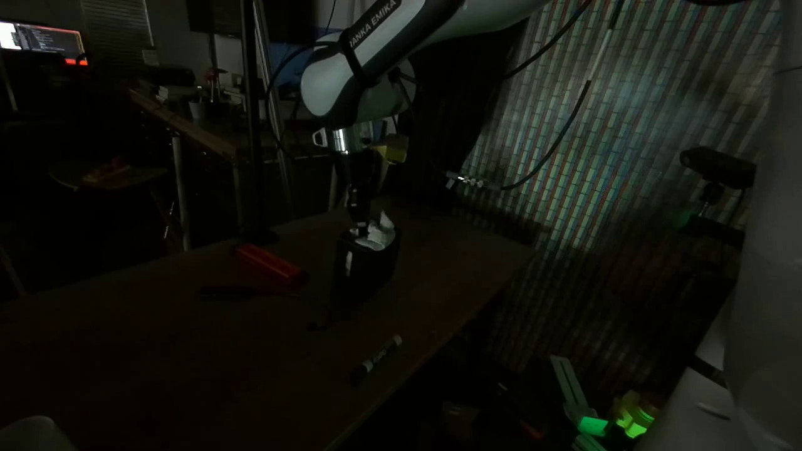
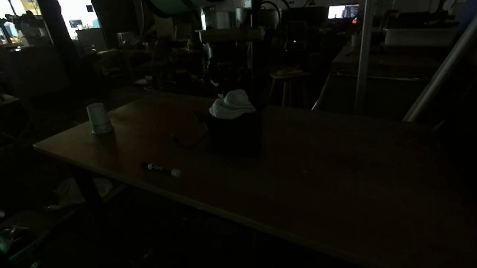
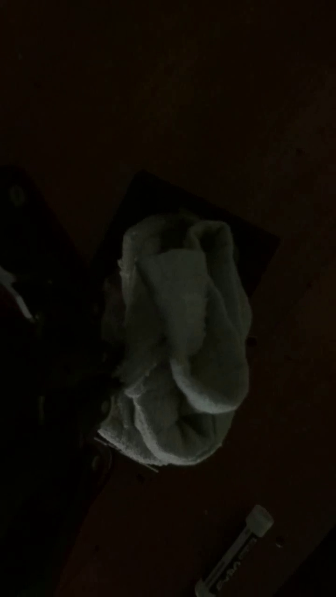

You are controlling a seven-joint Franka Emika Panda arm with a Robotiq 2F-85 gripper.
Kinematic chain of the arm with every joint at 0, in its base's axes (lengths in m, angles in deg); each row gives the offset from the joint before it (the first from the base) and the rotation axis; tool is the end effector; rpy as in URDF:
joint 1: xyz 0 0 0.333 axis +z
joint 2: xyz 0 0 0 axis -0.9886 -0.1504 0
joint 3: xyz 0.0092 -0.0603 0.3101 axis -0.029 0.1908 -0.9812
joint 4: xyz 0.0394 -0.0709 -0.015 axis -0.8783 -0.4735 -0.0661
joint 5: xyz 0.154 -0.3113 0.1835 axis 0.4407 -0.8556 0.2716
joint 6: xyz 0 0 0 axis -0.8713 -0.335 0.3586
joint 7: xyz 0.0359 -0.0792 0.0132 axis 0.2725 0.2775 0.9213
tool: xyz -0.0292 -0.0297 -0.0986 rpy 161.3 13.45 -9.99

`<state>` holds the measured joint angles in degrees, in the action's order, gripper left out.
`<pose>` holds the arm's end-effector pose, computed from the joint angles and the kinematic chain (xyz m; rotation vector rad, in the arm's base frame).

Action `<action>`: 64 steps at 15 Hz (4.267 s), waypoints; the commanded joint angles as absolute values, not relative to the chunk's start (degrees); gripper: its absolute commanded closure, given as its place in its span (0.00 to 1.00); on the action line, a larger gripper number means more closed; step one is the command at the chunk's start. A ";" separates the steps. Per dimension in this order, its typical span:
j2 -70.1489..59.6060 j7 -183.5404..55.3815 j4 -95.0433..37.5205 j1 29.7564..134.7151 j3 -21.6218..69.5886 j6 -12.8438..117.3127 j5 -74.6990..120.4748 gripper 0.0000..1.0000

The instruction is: Put the white towel in the black basket.

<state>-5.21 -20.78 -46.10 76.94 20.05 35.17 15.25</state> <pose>0.5956 -0.0561 0.3346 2.8542 1.0351 -0.3010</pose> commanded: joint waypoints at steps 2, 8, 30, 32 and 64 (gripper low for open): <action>-4.49 -21.44 -49.31 76.53 19.36 38.02 17.99 0.98; -5.43 -20.14 -51.64 76.04 18.71 42.03 23.47 0.97; 4.48 -20.44 -54.79 77.28 18.01 43.99 28.38 0.02; 6.30 -21.13 -55.17 77.51 18.32 43.94 27.07 0.36; -10.37 -24.69 -51.83 75.73 17.06 47.39 28.45 1.00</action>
<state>-7.51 -25.60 -53.89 76.80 18.06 47.32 26.13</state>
